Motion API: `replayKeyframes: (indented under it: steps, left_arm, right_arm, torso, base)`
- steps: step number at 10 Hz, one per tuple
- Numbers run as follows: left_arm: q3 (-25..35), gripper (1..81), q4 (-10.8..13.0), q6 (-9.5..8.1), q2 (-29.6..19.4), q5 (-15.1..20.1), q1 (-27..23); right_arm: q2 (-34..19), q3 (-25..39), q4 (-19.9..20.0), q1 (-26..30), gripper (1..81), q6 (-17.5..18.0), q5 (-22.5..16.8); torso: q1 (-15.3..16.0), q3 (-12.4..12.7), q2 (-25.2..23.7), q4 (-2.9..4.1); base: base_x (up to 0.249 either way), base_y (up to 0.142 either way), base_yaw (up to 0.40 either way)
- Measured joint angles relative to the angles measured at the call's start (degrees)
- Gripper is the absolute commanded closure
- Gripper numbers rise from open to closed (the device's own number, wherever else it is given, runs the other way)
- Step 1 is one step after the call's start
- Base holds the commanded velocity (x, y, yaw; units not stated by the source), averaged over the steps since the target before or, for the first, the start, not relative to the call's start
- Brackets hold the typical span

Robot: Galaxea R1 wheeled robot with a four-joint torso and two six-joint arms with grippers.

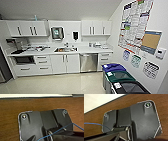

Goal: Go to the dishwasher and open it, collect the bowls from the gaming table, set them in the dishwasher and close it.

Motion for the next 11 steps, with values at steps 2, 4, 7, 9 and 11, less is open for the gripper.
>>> replayKeyframes:
  steps: [2,4,7,9,11]
  left_arm:
    - [0.0,1.0,0.0,0.0,0.04,0.0,-0.09]
    - [0.0,1.0,0.02,0.0,0.04,0.0,-0.02]
    - [0.0,1.0,0.02,0.0,0.11,0.0,0.0]
    - [0.0,1.0,0.02,0.0,0.2,-0.01,-0.11]
    - [0.0,1.0,0.02,0.0,0.17,-0.06,-0.16]
  right_arm:
    - [0.09,0.02,0.0,0.09,1.0,0.0,0.0]
    - [0.04,0.02,0.0,0.11,1.0,0.0,-0.06]
    - [0.06,0.02,-0.04,0.0,1.0,0.0,0.0]
    - [0.24,0.02,-0.01,0.05,1.0,0.0,0.02]
    - [0.24,0.02,-0.01,0.07,1.0,0.0,0.0]
  torso:
    - [0.0,0.0,0.0,0.0]
    - [-0.02,0.0,0.0,0.0]
    - [0.0,0.0,0.0,0.0]
    - [0.02,0.0,0.0,0.0]
    - [0.05,0.0,0.02,0.0]
  base:
    - [0.208,0.0,0.0]
    - [0.208,0.0,0.0]
    - [0.203,0.0,0.0]
    - [0.179,0.0,0.0]
    - [0.143,0.0,0.0]
